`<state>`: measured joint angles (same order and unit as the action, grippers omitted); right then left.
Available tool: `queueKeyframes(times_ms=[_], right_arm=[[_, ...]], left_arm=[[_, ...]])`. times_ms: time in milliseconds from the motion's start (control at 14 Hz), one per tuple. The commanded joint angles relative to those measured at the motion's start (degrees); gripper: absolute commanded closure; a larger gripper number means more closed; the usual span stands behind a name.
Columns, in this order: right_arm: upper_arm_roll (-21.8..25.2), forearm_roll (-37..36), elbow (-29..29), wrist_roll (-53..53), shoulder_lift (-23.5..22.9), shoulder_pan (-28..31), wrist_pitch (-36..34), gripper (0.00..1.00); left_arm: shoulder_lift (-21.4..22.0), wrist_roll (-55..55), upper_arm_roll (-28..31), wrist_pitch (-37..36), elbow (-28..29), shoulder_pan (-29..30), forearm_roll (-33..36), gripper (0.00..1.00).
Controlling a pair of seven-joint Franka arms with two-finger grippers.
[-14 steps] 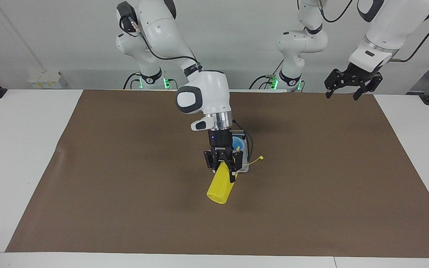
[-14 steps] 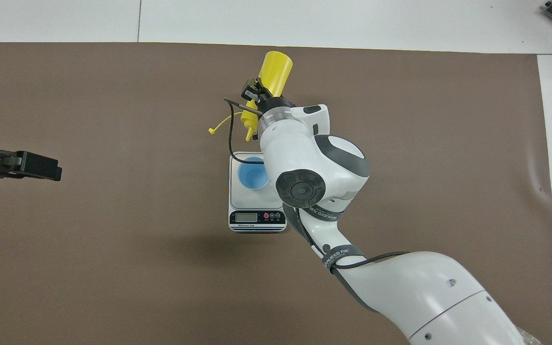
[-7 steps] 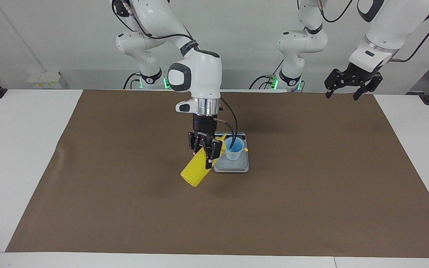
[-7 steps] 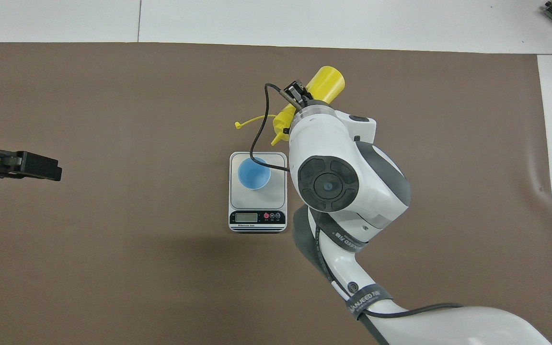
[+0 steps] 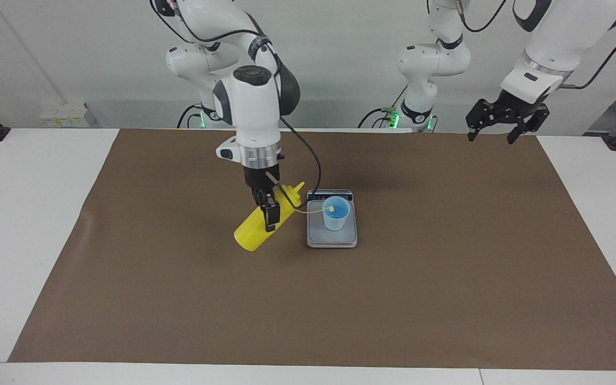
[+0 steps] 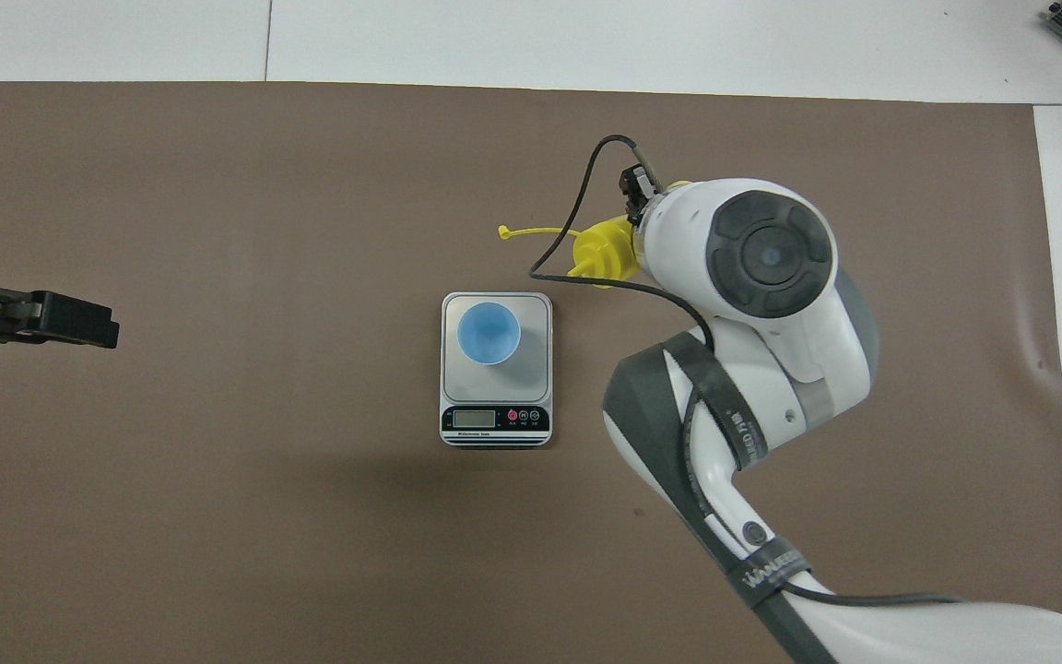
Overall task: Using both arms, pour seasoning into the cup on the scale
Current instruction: 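Raise the bottle upright and carry it away from the scale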
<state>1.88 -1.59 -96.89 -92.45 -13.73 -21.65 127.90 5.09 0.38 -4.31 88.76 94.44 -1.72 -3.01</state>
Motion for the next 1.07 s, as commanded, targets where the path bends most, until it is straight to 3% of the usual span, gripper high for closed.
queueKeyframes(times_ms=[0,143,1002], right_arm=[[-0.7,10.8,-1.2,1.7,1.8,5.8,-0.8,1.0],[-0.7,16.4,-1.2,1.9,1.7,9.0,-1.2,1.0],[-0.7,17.1,-3.0,5.5,1.9,14.5,-7.0,1.0]], left_arm=[[1.3,0.4,-0.3,-0.6,1.2,0.8,-0.5,0.0],[1.3,0.4,-0.3,-0.6,1.2,0.8,-0.5,0.0],[1.3,0.4,-0.3,-0.6,1.2,0.8,-0.5,0.0]])
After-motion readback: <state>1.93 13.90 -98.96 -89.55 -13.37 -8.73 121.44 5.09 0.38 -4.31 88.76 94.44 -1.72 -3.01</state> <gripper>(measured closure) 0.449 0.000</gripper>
